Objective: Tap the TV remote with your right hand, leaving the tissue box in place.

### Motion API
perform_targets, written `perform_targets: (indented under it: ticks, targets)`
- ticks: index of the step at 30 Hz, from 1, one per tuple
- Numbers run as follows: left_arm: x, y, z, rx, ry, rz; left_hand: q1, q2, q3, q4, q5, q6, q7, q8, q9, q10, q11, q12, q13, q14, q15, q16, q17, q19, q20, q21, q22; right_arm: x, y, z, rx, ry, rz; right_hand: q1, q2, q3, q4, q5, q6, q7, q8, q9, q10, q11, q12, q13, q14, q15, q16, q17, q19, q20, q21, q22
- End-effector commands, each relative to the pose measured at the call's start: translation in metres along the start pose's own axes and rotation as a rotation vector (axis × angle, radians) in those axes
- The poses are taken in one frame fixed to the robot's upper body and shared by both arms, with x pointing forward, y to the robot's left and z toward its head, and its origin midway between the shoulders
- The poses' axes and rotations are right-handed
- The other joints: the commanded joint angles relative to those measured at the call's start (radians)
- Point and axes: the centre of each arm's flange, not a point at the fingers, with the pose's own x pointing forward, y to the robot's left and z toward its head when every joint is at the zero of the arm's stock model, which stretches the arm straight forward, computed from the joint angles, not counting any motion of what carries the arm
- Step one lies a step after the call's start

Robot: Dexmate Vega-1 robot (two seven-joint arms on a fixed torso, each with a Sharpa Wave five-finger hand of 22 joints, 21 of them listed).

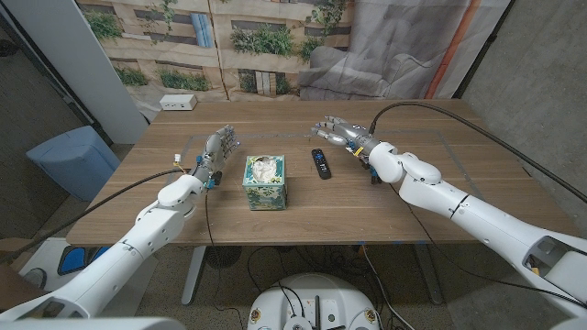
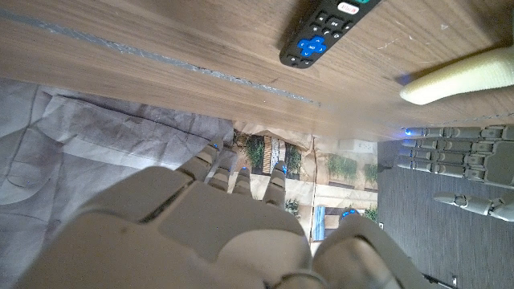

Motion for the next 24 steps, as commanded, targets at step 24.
perform_targets:
  ticks: [24]
  targets:
    - [0.016,0.008,-0.005,0.026,-0.032,-0.020,0.000,0.083,0.005,0.005,0.005,0.004,0.000,0.002,0.002,0.006,-0.001,0.004,0.002,0.005,-0.003,0.004,0.003,0.008,-0.028,0.001,0.001,-0.029,-0.014,-0.046,0.458,0.101,-0.161,0.010,0.065,0.002,-0.010,0.013,-0.020,-0.017,-0.002,0.002,0.063,-0.031,0.004,0.002,0.052,-0.037,0.011,-0.021,0.065,0.001,0.006,0.002]
